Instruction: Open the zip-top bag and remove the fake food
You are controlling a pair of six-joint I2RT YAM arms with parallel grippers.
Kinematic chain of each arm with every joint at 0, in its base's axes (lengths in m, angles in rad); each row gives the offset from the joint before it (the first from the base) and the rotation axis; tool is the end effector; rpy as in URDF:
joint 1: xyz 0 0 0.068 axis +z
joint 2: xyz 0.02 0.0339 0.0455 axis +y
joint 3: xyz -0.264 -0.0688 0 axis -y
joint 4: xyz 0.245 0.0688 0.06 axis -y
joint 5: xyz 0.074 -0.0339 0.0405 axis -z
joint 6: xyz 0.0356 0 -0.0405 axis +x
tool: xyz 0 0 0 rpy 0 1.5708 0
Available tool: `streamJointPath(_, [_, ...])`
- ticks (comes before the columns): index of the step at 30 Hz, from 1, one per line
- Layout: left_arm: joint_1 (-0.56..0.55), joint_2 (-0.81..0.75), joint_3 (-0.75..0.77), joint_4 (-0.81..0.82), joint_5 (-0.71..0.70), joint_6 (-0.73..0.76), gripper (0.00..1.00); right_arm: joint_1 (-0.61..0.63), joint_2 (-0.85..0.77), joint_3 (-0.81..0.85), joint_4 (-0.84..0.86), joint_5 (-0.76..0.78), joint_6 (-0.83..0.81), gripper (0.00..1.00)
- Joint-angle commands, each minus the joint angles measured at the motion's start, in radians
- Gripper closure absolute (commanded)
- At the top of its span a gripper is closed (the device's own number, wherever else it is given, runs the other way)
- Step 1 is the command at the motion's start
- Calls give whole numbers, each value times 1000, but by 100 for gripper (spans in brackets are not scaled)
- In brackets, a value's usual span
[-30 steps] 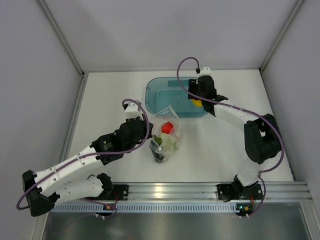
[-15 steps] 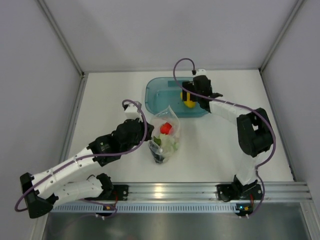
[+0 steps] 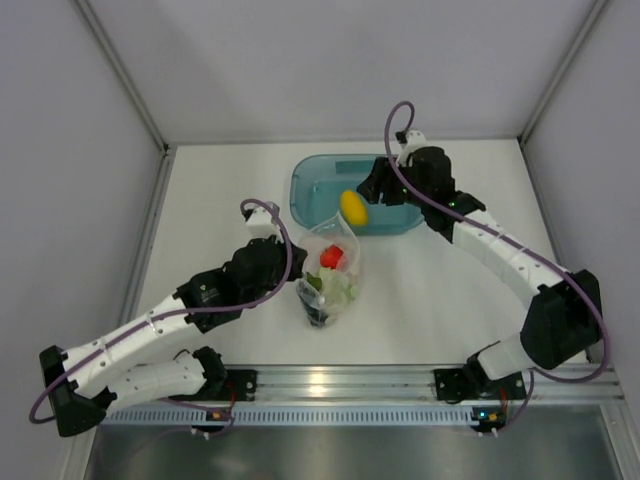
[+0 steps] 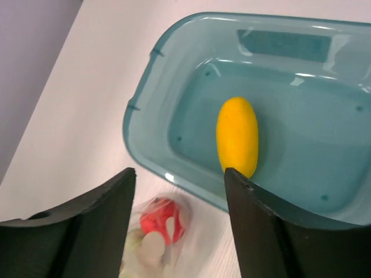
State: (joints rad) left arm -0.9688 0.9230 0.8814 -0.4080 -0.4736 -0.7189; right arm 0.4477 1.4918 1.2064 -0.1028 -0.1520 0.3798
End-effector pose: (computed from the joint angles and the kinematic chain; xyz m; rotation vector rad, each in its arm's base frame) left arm 0.1284 -0.1582 0.3278 -0.0513 2.0202 -0.6168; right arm 0.3152 0.1573 0.3239 -0.1715 2.0118 0.6849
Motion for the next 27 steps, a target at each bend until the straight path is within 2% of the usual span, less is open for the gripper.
streamJointPath(1, [1,-12,48,17,-37,-36,100,104,-117,-44,-64,-43,18,40])
streamJointPath(6, [-1,-4,53,20,-43,-51,100,262,-209,-96,-81,57,1,51])
streamJointPath(10, [-1,8,64,20,-27,-59,100,387,-232,-110,-63,75,-1,54])
streamJointPath(20, [-1,20,71,21,-31,-85,100,523,-176,-143,-57,253,4,59])
streamJointPath(24, [1,46,77,23,-23,-86,100,548,-234,-166,-55,348,25,62])
streamJointPath(27, [1,53,79,24,-25,-91,100,562,-268,-162,-60,365,15,62])
